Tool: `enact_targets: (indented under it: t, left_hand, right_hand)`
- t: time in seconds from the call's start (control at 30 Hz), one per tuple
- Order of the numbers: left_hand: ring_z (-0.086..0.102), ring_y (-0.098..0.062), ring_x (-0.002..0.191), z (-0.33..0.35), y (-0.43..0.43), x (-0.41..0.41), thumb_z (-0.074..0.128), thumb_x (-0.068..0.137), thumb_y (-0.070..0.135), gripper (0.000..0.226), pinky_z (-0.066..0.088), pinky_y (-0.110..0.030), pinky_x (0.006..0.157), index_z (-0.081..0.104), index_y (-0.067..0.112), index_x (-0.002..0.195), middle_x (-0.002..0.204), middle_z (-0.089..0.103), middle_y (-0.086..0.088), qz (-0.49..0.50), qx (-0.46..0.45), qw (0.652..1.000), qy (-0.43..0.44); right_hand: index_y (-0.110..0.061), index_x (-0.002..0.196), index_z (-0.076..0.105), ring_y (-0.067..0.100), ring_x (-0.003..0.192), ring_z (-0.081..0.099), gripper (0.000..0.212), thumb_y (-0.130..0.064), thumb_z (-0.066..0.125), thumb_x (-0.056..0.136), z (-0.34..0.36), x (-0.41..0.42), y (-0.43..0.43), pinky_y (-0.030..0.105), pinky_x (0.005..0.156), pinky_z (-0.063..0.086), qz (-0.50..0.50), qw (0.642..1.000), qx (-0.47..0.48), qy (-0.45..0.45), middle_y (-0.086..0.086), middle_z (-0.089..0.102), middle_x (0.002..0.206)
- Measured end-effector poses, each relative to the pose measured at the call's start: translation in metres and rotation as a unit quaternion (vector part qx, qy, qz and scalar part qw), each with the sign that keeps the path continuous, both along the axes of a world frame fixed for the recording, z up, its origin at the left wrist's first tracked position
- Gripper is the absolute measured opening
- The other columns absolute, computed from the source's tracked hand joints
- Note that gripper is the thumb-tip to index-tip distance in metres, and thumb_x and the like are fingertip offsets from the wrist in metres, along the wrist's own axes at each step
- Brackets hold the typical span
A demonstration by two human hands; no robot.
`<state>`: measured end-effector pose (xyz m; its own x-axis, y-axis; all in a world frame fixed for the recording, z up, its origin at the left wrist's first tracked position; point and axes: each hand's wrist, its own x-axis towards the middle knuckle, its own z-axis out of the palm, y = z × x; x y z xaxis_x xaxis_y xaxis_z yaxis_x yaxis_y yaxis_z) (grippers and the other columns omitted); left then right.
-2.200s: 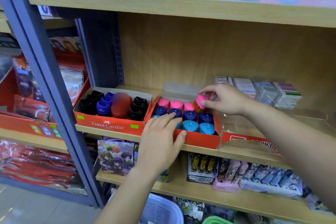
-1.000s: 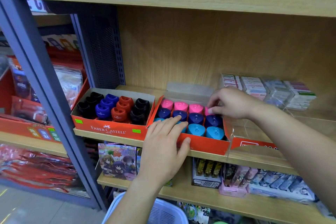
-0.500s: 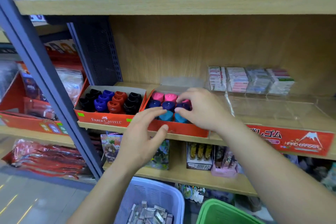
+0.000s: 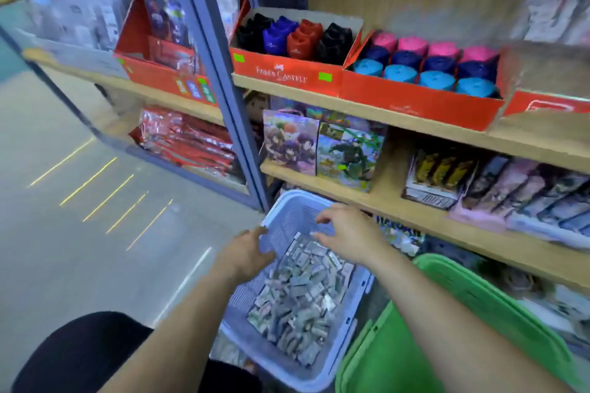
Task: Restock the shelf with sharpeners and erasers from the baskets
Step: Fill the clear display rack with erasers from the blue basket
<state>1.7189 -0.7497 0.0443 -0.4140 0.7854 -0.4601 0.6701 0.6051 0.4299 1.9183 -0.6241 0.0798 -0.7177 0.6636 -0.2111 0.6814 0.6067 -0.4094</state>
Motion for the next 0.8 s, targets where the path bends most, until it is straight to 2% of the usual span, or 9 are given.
enact_targets:
  t: [0.1,0.2,0.33,0.43,0.47,0.57,0.63,0.7,0.8]
  left_hand:
    - [0.06,-0.03,0.121,-0.062,-0.014,0.01,0.066,0.094,0.038,0.061,0.049,-0.033,0.097,0.045,0.018,0.148,0.14,0.058,-0.012,0.045,-0.019,0.998,-0.046]
    - [0.058,-0.032,0.122,-0.127,-0.024,0.02,0.066,0.092,0.041,0.066,0.048,-0.035,0.094,0.04,0.018,0.148,0.14,0.056,-0.012,0.053,-0.074,0.993,-0.079]
    - [0.041,-0.037,0.14,-0.191,-0.021,0.019,0.066,0.092,0.049,0.088,0.042,-0.046,0.11,0.018,0.024,0.161,0.156,0.036,-0.012,0.065,-0.106,0.987,-0.102]
    - [0.023,-0.032,0.151,-0.221,-0.011,0.024,0.068,0.089,0.051,0.098,0.032,-0.045,0.118,0.008,0.027,0.163,0.167,0.014,-0.006,0.089,-0.096,0.985,-0.113]
    - [0.023,-0.032,0.151,-0.229,-0.007,0.026,0.07,0.088,0.05,0.099,0.031,-0.044,0.118,0.007,0.028,0.162,0.168,0.01,-0.005,0.101,-0.089,0.984,-0.115]
    - [0.036,-0.036,0.143,-0.24,0.002,0.031,0.074,0.088,0.041,0.095,0.039,-0.046,0.111,0.013,0.034,0.16,0.162,0.015,-0.007,0.16,-0.072,0.978,-0.113]
    - [0.042,-0.036,0.137,-0.246,0.006,0.031,0.077,0.085,0.039,0.092,0.045,-0.047,0.106,0.019,0.036,0.157,0.155,0.023,-0.007,0.173,-0.059,0.978,-0.095]
    - [0.039,-0.033,0.136,-0.252,0.006,0.032,0.076,0.083,0.042,0.091,0.044,-0.047,0.107,0.021,0.036,0.156,0.152,0.027,-0.006,0.164,-0.056,0.982,-0.076]
    - [0.029,-0.029,0.141,-0.257,0.005,0.034,0.074,0.081,0.045,0.087,0.036,-0.046,0.114,0.028,0.034,0.154,0.156,0.028,-0.003,0.177,-0.05,0.98,-0.075]
  right_hand:
    - [-0.022,0.121,0.065,0.025,0.11,0.06,0.034,-0.043,0.063,0.095,-0.082,-0.013,0.004,0.047,0.09,0.053,-0.017,0.995,-0.079,-0.066,0.003,0.062,0.122]
    - [-0.021,0.136,0.057,0.031,0.116,0.058,0.05,-0.043,0.066,0.092,-0.154,-0.028,0.014,0.041,0.093,0.052,-0.018,0.984,-0.134,-0.119,0.012,0.057,0.134]
    - [-0.017,0.15,0.042,0.036,0.134,0.045,0.074,-0.043,0.073,0.087,-0.23,-0.053,0.02,0.041,0.104,0.044,-0.059,0.966,-0.19,-0.168,0.015,0.038,0.151]
    - [-0.029,0.156,0.025,0.044,0.144,0.028,0.093,-0.048,0.078,0.082,-0.278,-0.062,0.018,0.05,0.11,0.04,-0.158,0.945,-0.226,-0.174,0.013,0.018,0.163]
    - [-0.033,0.157,0.02,0.045,0.145,0.024,0.098,-0.051,0.079,0.081,-0.291,-0.063,0.016,0.051,0.11,0.04,-0.198,0.933,-0.245,-0.175,0.011,0.014,0.165]
    - [-0.037,0.152,0.028,0.046,0.143,0.026,0.095,-0.055,0.081,0.075,-0.312,-0.062,0.012,0.052,0.108,0.04,-0.247,0.926,-0.228,-0.172,0.01,0.023,0.161]
    - [-0.033,0.144,0.04,0.042,0.14,0.031,0.085,-0.045,0.086,0.073,-0.316,-0.058,0.014,0.05,0.106,0.042,-0.276,0.926,-0.221,-0.129,0.011,0.029,0.155]
    - [-0.029,0.143,0.043,0.037,0.139,0.033,0.086,-0.036,0.089,0.07,-0.322,-0.055,0.017,0.048,0.105,0.044,-0.278,0.926,-0.233,-0.105,0.012,0.034,0.152]
    - [-0.026,0.149,0.037,0.037,0.133,0.042,0.094,-0.037,0.088,0.07,-0.32,-0.056,0.014,0.047,0.098,0.05,-0.283,0.918,-0.249,-0.122,0.01,0.04,0.15]
